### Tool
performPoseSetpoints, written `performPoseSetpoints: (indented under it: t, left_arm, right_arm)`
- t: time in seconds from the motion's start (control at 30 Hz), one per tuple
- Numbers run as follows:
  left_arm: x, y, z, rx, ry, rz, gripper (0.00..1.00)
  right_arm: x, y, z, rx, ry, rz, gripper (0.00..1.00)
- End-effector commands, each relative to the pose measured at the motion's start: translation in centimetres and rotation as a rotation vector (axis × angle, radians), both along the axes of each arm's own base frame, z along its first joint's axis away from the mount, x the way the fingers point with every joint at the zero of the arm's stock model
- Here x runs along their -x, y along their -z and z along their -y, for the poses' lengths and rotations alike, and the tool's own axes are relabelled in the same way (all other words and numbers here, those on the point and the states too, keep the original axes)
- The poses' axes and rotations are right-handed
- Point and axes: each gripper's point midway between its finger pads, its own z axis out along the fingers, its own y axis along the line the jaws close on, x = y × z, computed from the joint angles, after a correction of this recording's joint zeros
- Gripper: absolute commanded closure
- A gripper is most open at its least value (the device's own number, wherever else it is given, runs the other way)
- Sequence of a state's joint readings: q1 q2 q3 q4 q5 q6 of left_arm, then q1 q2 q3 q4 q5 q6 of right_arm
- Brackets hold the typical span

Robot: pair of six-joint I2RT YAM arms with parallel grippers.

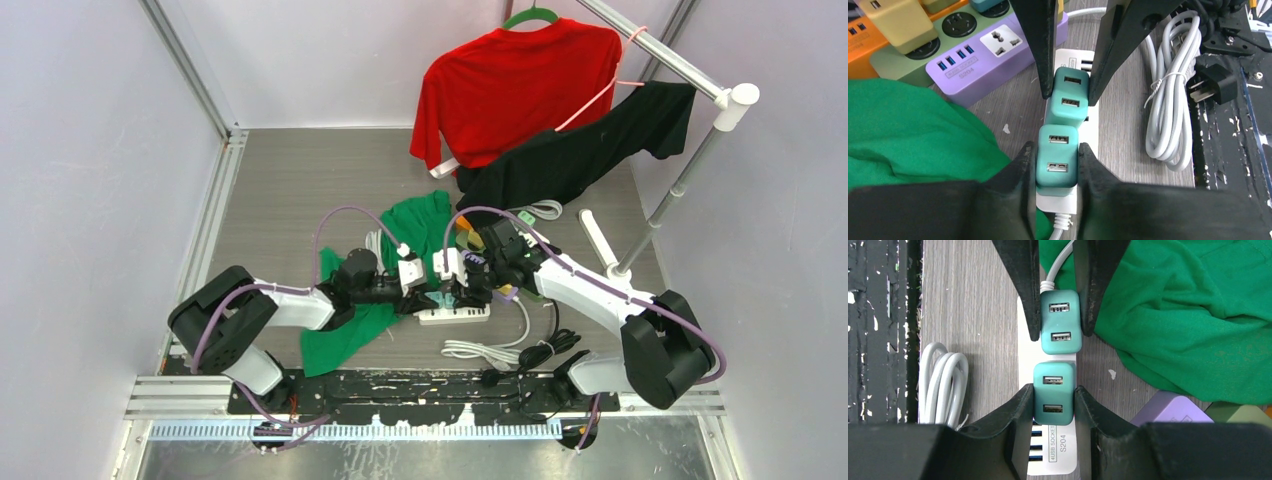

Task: Pull the plug off the socket
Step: Remove the plug from the socket.

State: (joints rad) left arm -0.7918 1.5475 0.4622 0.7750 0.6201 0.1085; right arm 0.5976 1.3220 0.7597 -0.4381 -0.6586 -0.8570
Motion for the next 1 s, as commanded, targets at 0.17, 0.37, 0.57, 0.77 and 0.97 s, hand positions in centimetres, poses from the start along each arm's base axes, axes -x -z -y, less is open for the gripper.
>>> performPoseSetpoints:
  t: [0.17,0.37,0.57,0.77,0.97]
  left_arm:
    - [-1.2,-5.0,0.6,0.127,-0.040,0.037,1.00]
    - [-0.9,-5.4,0.0,0.151,-0.079,0.046,1.00]
    - [2.0,-4.4,1.8,0.089,0.026,0.252,1.00]
    - [1.5,-4.0,1.4,0.122,-0.040,0.243,1.00]
    - [0.9,-6.3,1.6,0.274,-0.116,0.057,1.00]
  right_arm:
    - [0.8,0.9,0.7,0.046,-0.073,0.015,0.89]
    - [0.9,1.5,1.3,0.086,-0.090,0.022,0.92]
    - [0.3,2.2,1.1,0.120,-0.056,0.018,0.93]
    - [0.4,2.7,1.4,0.150,-0.056,-0.004,0.93]
    - [0.4,3.1,1.8,0.175,-0.063,-0.003,0.94]
